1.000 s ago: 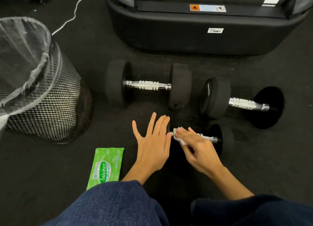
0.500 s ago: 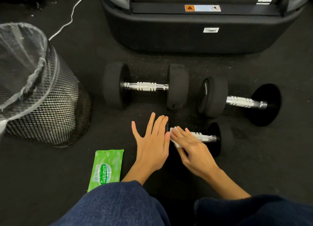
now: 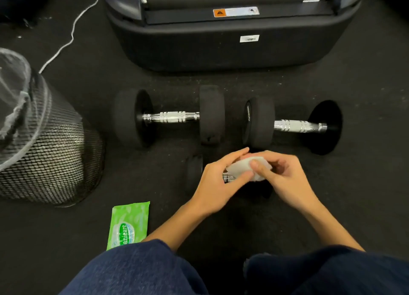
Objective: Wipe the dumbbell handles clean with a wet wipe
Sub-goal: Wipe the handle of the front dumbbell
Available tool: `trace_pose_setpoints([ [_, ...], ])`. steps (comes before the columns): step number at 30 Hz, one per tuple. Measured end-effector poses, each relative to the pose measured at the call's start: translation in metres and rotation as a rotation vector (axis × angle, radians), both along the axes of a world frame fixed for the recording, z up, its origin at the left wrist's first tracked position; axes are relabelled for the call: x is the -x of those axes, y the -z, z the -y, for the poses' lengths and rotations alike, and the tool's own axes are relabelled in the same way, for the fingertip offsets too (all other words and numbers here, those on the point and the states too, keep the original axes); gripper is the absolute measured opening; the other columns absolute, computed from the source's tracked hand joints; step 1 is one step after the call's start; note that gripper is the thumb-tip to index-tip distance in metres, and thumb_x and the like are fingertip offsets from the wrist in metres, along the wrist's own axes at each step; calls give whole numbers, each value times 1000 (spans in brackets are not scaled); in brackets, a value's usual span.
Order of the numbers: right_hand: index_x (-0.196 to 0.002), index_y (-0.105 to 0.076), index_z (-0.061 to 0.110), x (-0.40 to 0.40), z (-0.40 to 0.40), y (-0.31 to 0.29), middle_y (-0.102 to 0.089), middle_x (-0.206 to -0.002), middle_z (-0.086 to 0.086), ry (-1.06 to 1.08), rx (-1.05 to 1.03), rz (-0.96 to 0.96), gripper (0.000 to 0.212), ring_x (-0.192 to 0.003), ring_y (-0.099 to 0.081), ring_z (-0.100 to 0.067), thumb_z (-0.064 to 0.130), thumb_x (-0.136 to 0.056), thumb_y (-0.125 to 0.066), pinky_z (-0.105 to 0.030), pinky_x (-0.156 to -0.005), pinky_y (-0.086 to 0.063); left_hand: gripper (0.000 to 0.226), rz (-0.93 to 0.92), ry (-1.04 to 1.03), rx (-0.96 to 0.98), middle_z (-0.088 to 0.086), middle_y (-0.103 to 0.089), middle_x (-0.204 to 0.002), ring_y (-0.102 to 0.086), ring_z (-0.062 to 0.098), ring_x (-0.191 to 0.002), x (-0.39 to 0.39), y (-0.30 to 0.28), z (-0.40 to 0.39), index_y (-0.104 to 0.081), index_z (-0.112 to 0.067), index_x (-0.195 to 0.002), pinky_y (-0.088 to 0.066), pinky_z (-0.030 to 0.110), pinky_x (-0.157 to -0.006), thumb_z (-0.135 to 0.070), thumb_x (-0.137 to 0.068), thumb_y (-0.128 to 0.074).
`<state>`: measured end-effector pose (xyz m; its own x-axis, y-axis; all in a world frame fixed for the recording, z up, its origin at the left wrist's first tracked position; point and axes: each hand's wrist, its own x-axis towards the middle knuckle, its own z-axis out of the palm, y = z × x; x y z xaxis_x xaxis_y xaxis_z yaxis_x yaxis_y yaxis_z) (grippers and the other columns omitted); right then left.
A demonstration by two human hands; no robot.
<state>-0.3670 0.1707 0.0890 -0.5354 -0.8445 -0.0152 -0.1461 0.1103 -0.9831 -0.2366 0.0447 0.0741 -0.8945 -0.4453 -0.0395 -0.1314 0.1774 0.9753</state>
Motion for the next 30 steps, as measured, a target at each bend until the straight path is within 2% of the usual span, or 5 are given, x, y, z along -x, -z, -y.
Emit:
trace_pose_setpoints([
  [5, -104, -74, 20, 1, -4, 12, -74, -93, 2, 317, -12, -115, 24, -86, -70, -14, 11, -82, -77, -37, -81, -57, 25, -39, -230, 5, -5, -75, -103, -70, 5, -95, 17, 10, -5, -72, -14, -115, -57, 33, -83, -11, -91, -67],
  [8, -110, -72, 26, 10, -17, 30, -70, -105, 9, 547, -111, -357, 29, -100, -63, -8, 15, -83, -77, -30, -91, -50, 26, 13, -288, 348, -8, -71, -114, -62, -4, -107, 24, 19, 7, -70, -16, -118, -46, 14, -94, -11, -94, -62],
  [12, -135, -58, 23, 4, -29, 53, -56, -139, 7, 529, -312, -289, 50, -131, -47, -6, 27, -87, -73, -27, -112, -35, 38, 71, -12, 883, 7, -69, -121, -62, 18, -117, 36, 48, 0, -70, -8, -117, -45, 29, -97, -8, -86, -49],
  [20, -145, -45, 21, -8, -28, 62, -44, -149, 9, 510, -227, -157, 53, -137, -34, 7, 23, -94, -60, -10, -112, -26, 53, 76, 156, 1098, 13, -43, -150, -35, 23, -142, 2, 83, -39, -45, -3, -142, -32, 40, -116, -1, -90, -35],
  [30, -143, -48, 19, -9, -25, 66, -49, -146, 5, 530, -186, -173, 51, -137, -40, 0, 26, -93, -59, -23, -113, -33, 49, -4, 191, 1124, 15, -41, -150, -34, 25, -143, 3, 91, -35, -45, 0, -141, -33, 42, -116, 3, -92, -43],
])
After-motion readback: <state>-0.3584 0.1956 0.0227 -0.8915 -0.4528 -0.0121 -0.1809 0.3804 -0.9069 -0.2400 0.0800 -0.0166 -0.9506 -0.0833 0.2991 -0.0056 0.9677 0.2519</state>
